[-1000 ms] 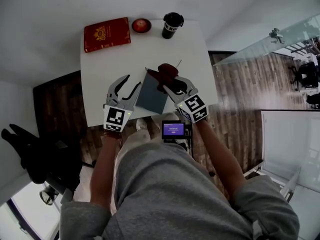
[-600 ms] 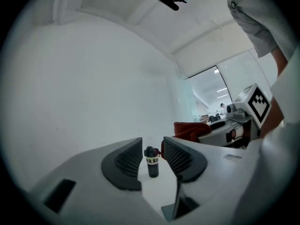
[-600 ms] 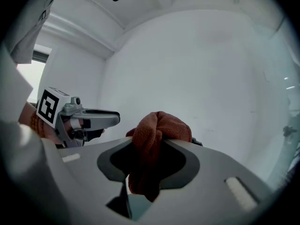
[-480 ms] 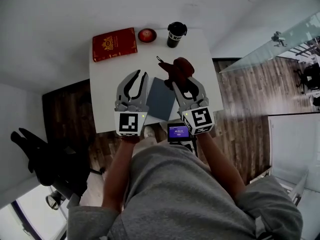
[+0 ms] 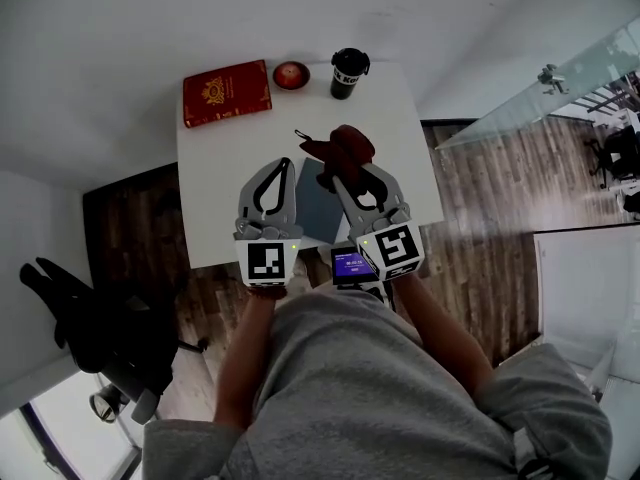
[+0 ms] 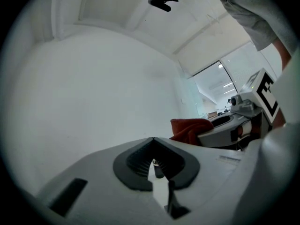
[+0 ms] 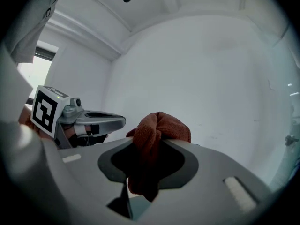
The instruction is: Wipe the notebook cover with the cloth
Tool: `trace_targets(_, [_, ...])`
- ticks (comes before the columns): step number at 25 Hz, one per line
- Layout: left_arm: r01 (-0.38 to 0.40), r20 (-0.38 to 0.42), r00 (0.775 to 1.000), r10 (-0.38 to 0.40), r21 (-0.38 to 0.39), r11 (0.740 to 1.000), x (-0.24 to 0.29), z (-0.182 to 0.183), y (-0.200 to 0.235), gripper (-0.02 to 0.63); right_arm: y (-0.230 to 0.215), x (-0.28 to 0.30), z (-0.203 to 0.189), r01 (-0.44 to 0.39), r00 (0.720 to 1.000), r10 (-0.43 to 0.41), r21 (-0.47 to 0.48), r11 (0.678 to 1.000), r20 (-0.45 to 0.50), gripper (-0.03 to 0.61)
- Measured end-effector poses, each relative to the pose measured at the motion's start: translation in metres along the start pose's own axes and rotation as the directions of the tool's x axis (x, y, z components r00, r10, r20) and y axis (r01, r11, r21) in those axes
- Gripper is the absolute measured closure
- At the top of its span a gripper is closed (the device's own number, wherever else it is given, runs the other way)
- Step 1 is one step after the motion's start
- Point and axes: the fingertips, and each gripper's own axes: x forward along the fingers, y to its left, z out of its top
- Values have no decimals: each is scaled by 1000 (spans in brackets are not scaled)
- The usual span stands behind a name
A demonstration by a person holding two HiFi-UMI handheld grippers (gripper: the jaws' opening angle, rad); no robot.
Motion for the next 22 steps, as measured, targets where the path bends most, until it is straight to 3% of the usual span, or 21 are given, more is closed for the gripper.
trace_targets(22, [86,-46,995,-87,-23,996,3,-24,-28,618,4,-14,-21,-83,994,83,8,997,-71,456])
